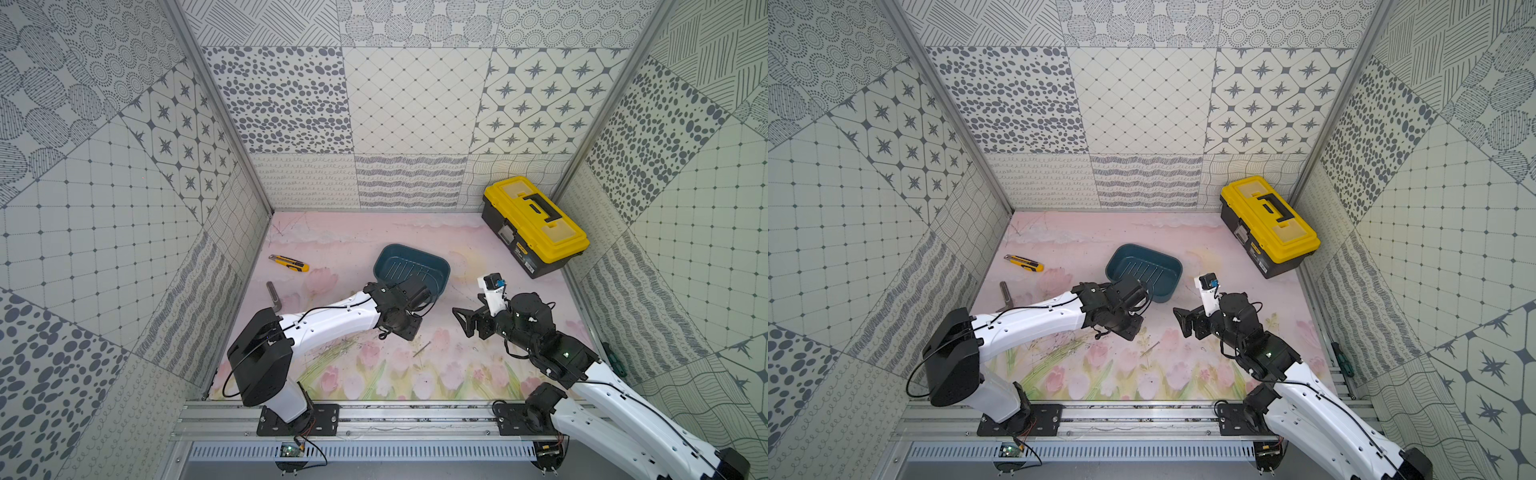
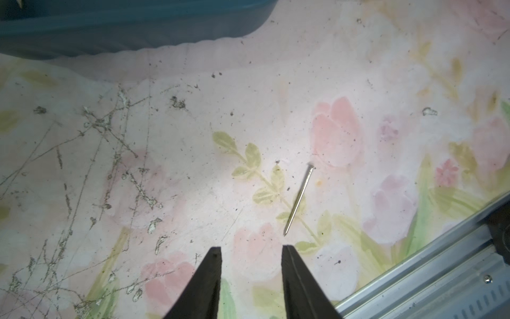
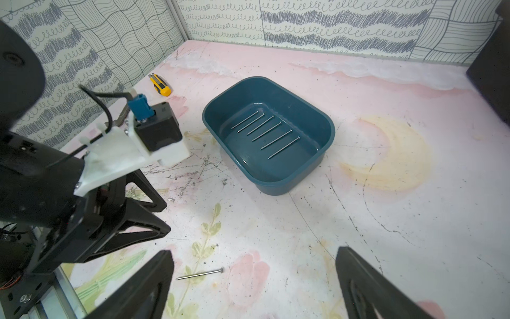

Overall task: Put the nails on the desktop into the storage box
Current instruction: Pick up the nail from the center of the board.

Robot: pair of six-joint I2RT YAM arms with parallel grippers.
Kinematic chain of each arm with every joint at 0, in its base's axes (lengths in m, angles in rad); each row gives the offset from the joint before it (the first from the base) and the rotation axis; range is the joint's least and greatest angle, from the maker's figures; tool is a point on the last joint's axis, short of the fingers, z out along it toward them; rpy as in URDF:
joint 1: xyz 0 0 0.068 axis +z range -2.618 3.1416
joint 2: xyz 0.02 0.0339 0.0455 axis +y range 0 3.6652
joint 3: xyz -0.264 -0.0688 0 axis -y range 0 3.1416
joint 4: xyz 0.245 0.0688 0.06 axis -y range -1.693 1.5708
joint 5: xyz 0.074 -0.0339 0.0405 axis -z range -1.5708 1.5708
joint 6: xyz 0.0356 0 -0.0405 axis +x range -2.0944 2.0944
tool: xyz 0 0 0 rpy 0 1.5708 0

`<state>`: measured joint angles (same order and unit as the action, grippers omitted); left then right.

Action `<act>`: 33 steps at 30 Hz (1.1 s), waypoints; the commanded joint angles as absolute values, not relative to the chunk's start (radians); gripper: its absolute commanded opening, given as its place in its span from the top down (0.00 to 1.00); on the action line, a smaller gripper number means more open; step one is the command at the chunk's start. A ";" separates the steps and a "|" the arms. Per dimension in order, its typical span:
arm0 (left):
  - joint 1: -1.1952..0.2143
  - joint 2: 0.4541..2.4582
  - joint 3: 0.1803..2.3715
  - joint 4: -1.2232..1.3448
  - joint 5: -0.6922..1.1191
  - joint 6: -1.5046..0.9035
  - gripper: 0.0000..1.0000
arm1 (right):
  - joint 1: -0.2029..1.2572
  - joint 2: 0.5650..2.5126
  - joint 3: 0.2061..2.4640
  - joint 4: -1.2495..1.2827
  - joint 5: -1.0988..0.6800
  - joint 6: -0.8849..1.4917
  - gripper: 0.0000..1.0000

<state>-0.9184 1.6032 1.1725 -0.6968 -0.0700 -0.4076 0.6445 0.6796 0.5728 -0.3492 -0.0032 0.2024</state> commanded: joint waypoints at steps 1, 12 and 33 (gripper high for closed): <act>-0.938 1.608 1.137 -0.606 0.001 -0.415 0.57 | 0.647 0.650 0.558 -0.343 0.020 0.212 0.03; -0.973 1.700 1.144 -0.556 0.117 -0.300 0.55 | 0.648 0.605 0.569 -0.376 0.033 0.212 0.03; -1.004 1.865 1.233 -0.619 0.023 -0.216 0.64 | 0.648 0.590 0.558 -0.404 0.009 0.222 0.03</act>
